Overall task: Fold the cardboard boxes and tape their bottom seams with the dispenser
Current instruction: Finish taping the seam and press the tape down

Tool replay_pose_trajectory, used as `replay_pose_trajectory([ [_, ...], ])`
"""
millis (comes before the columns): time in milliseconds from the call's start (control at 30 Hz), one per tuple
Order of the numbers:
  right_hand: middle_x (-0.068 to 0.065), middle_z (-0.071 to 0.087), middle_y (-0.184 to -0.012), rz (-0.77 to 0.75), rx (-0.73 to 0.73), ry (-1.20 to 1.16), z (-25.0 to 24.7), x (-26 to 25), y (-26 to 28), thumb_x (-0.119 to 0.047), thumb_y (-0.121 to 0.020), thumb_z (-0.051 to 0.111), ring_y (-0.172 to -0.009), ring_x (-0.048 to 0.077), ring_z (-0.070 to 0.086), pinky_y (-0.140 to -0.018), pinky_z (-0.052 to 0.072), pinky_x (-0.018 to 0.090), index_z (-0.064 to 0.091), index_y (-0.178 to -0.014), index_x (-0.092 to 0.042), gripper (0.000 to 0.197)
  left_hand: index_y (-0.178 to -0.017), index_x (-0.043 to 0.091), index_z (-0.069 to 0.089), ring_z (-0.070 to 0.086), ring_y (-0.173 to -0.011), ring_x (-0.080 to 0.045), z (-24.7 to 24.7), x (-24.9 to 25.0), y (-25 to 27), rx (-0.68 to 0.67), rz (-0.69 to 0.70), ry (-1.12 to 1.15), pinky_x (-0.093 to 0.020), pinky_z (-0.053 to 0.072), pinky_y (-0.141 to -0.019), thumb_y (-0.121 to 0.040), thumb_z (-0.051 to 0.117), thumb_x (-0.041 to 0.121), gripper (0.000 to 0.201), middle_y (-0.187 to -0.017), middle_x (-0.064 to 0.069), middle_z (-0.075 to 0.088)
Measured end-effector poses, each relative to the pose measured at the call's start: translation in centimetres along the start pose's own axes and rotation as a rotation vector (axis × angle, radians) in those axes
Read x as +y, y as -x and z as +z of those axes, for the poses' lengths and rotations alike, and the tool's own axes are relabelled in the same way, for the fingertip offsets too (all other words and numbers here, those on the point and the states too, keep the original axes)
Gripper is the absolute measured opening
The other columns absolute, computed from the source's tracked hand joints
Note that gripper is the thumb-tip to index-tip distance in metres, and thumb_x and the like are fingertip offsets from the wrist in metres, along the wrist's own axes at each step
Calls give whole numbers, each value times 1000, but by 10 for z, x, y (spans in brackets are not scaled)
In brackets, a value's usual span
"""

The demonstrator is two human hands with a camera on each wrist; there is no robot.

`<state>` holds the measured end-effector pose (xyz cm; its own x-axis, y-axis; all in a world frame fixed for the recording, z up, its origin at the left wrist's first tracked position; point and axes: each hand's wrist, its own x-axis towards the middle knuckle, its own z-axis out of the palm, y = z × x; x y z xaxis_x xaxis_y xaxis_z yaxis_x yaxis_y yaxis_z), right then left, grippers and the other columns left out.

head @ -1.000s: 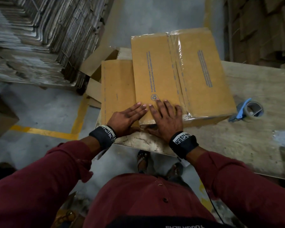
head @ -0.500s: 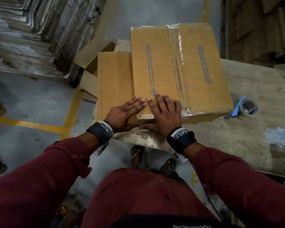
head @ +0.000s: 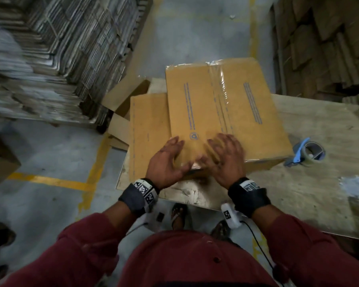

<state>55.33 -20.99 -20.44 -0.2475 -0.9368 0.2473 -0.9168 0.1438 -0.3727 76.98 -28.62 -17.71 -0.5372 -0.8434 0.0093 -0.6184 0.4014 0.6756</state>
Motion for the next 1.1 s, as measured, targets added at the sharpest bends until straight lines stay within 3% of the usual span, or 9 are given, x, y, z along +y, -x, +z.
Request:
replay_pose_trajectory([
  [100,7,51,-148,278,143,25,-34,45,2,-71,-92,47,-139,36,39,-115,32,52,65,-133,-29,62,-153,24,49,33,-152,-15,0,52,-13,4,-165,114,-33,33,-120,-90,72,53,73,-165,-5,36],
  [267,12,46,-155,706,103,-235,-71,143,13,-85,-81,51,-144,31,39,-120,28,49,50,-148,-23,92,-161,28,30,8,-159,-28,21,102,-43,-89,-252,-2,-48,22,-126,-82,57,78,97,-170,-16,16],
  [400,15,57,-142,909,2,-645,-72,177,29,-83,-72,60,-132,29,52,-114,36,42,56,-139,-4,104,-163,21,26,9,-159,-32,67,116,-35,-261,106,-403,-49,17,-127,-92,41,63,84,-173,-7,11],
  [500,6,67,-118,872,-65,-651,-53,192,41,-90,-72,57,-113,20,59,-105,42,42,64,-127,-7,99,-164,13,21,10,-160,-27,104,122,-25,-365,293,-533,-44,3,-128,-103,17,42,68,-173,-8,11],
  [600,5,72,-115,866,-57,-654,-38,201,52,-93,-68,59,-112,22,65,-99,50,38,66,-124,-14,97,-166,14,8,2,-160,-22,117,120,-21,-411,254,-626,-43,-6,-128,-109,26,29,61,-174,-6,-1],
  [800,4,72,-112,820,28,-743,-79,177,40,-40,-92,74,-116,22,64,-92,44,24,73,-116,-14,35,-166,15,7,-1,-160,-20,128,110,-16,-393,208,-593,-54,-4,-128,-100,33,58,82,-173,-1,-5],
  [867,6,73,-110,789,45,-768,-88,168,30,-37,-93,73,-116,24,64,-91,44,25,75,-108,-13,28,-165,16,14,4,-160,-21,130,107,-15,-292,192,-515,-53,-3,-128,-91,34,62,90,-171,2,-2],
  [967,5,68,-132,669,76,-718,-107,144,15,-55,-90,68,-126,21,59,-103,42,27,67,-133,-14,60,-162,14,31,17,-158,-22,128,104,-8,-59,182,-337,-52,4,-127,-84,46,65,94,-171,-1,17],
  [1100,10,72,-121,440,165,-613,-145,99,-26,-64,-93,60,-116,25,62,-98,45,33,73,-124,-21,54,-161,14,33,16,-157,-15,102,116,-11,147,62,-103,-47,3,-128,-85,44,69,94,-170,-1,23],
])
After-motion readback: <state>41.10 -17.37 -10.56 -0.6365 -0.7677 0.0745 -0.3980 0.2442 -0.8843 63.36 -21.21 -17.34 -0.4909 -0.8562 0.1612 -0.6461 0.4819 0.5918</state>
